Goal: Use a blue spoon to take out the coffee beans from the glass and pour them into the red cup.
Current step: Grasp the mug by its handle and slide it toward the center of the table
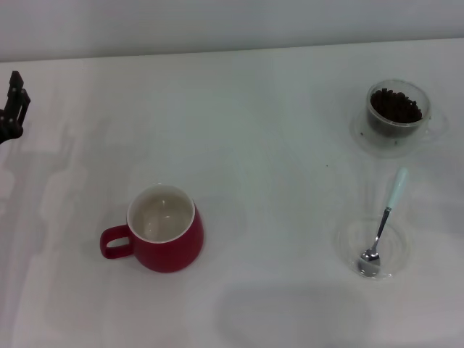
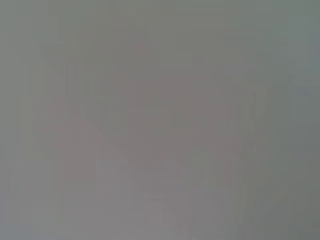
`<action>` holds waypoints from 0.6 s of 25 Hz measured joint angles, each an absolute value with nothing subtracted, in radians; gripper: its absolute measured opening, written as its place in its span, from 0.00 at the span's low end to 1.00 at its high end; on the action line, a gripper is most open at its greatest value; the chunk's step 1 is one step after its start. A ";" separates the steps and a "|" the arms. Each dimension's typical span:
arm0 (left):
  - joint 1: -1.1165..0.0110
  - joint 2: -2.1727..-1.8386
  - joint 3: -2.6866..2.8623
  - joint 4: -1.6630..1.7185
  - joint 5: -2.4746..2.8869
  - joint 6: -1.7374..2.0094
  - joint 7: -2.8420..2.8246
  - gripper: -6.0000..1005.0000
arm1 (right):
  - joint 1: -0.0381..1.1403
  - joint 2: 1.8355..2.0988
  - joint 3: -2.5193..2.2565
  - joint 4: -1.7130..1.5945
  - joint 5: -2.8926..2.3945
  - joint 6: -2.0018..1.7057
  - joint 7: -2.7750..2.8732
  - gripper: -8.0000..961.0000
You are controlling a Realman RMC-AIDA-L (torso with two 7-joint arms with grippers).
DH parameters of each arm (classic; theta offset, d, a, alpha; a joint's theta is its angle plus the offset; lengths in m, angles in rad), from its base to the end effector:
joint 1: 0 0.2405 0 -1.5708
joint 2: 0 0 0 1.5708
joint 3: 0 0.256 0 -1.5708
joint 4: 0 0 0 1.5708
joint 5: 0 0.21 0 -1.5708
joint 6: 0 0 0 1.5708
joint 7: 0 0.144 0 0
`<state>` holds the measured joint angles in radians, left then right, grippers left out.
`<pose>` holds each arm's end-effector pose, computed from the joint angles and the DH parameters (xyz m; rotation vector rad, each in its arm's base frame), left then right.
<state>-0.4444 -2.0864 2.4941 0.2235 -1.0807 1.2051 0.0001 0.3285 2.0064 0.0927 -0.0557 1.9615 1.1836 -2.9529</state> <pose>-0.3080 0.3314 -0.0253 -1.5978 -0.4492 -0.6925 0.4367 0.2721 0.0917 -1.1691 0.6179 0.4318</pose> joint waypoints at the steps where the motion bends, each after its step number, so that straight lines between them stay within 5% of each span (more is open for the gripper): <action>1: -0.444 -2.086 2.494 0.224 -1.081 1.205 0.000 0.68 | 0.328 2.006 0.092 -0.055 1.961 1.182 -2.953 0.90; 15: -0.436 -2.086 2.489 0.220 -1.080 1.204 0.000 0.68 | 0.331 2.006 0.092 -0.043 1.962 1.187 -2.953 0.90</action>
<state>-0.4358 -2.0862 2.4894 0.2205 -1.0796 1.2036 -0.0001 0.3309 2.0064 0.0922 -0.0432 1.9623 1.1866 -2.9529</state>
